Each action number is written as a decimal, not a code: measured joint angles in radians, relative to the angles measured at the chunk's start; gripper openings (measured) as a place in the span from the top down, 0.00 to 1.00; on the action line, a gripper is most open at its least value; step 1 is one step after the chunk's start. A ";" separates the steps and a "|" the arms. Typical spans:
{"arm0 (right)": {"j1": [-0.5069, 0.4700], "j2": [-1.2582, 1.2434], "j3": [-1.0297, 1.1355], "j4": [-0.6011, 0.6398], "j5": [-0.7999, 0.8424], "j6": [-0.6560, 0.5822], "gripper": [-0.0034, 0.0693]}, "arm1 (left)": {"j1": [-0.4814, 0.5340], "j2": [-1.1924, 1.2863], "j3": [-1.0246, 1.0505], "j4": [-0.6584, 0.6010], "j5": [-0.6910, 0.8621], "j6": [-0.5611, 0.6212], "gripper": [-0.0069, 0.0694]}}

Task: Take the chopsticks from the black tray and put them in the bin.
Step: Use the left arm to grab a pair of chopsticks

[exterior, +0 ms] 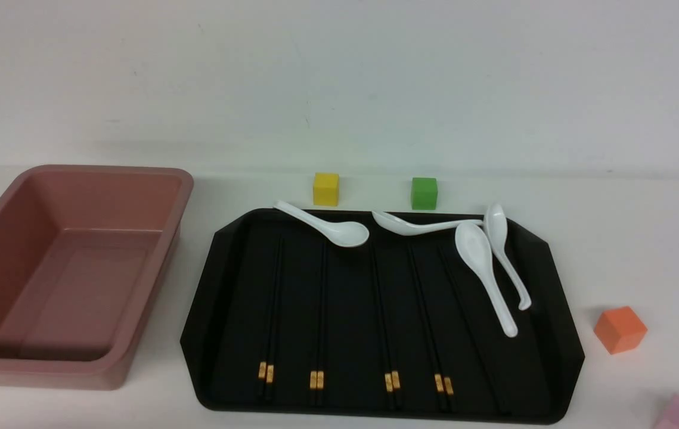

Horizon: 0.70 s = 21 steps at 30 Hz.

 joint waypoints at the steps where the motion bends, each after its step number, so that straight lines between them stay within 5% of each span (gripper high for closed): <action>1: 0.000 0.000 0.000 0.000 0.000 0.000 0.62 | 0.000 0.000 0.000 -0.057 -0.003 -0.027 0.60; 11: 0.000 0.000 0.000 0.000 0.000 0.000 0.62 | 0.000 0.000 0.000 -0.456 -0.149 -0.096 0.60; 14: 0.000 0.000 0.000 0.000 0.000 0.000 0.62 | 0.000 0.000 -0.004 -0.489 -0.164 -0.087 0.61; 21: 0.000 0.000 0.000 0.000 0.000 0.000 0.62 | 0.000 0.068 -0.264 -0.449 -0.097 0.118 0.84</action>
